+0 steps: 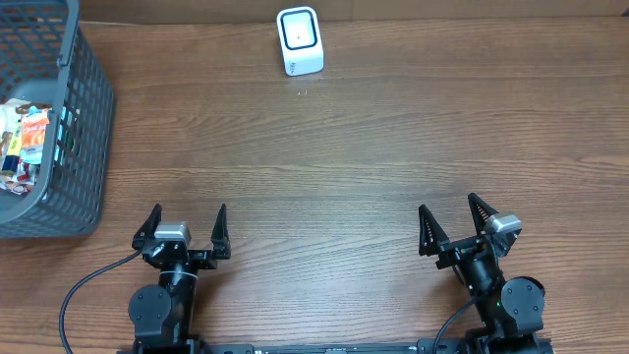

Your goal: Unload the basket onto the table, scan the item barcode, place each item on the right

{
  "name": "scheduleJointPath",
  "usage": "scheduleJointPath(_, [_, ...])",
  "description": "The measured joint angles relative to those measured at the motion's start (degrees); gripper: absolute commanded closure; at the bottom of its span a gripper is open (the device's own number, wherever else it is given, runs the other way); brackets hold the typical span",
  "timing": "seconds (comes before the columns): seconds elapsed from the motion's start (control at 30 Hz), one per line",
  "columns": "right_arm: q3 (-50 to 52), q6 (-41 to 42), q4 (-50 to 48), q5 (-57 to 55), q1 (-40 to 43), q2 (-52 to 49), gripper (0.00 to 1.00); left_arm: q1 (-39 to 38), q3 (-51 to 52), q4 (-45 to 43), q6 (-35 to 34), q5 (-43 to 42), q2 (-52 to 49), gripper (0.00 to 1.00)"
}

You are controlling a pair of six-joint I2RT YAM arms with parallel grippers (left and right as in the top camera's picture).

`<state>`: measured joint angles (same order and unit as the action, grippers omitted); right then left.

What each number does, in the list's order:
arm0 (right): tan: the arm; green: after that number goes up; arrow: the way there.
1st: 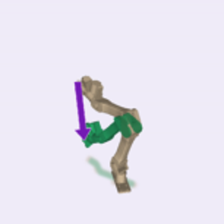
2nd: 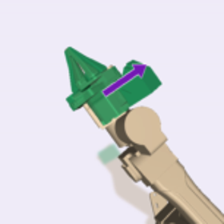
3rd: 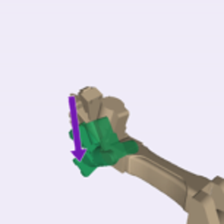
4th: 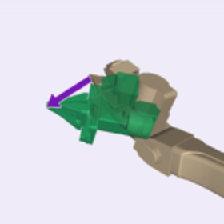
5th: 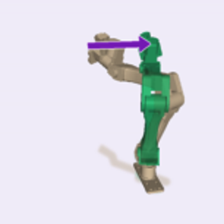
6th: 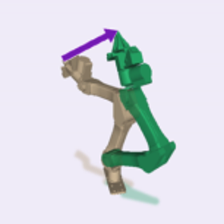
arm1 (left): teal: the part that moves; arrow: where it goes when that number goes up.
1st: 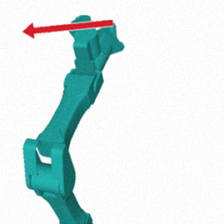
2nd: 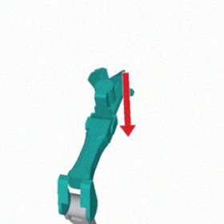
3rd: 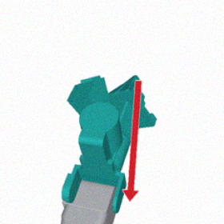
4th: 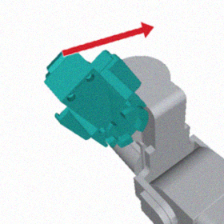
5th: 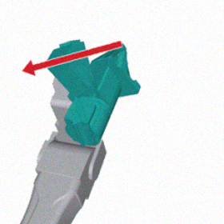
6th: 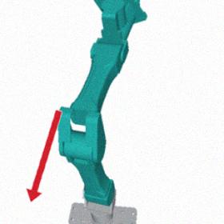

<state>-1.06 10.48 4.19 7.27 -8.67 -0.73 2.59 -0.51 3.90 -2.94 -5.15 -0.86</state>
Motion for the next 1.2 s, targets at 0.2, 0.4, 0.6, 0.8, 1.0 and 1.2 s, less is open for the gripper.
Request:
scheduleJointPath(0.2, [0.0, 0.0, 0.0, 0.0, 0.0, 0.0, 0.00, 0.0, 0.0, 0.0, 0.0, 0.0, 0.0, 0.00])
scheduleJointPath(0.4, [0.0, 0.0, 0.0, 0.0, 0.0, 0.0, 0.00, 0.0, 0.0, -4.4, 0.0, -2.0, 0.0, 0.00])
scheduleJointPath(0.6, [0.0, 0.0, 0.1, 0.0, 0.0, 0.0, 0.00, 0.0, 0.0, -18.9, -0.1, -8.5, 0.0, 0.00])
scheduleJointPath(0.8, [0.0, 0.0, 0.1, 0.0, 0.0, 0.0, 0.00, 0.0, -1.7, -35.2, -2.7, -15.6, 0.0, 0.00])
scheduleJointPath(1.0, [0.0, 0.0, 0.1, 0.0, 0.0, 0.0, 0.00, 0.0, -11.5, -36.0, -4.7, -19.3, 0.0, 0.00])
scheduleJointPath(1.2, [0.0, 0.0, 0.0, 0.0, 0.0, 0.0, 0.00, 0.0, -24.4, -29.9, -4.4, -19.3, -0.8, 0.00])
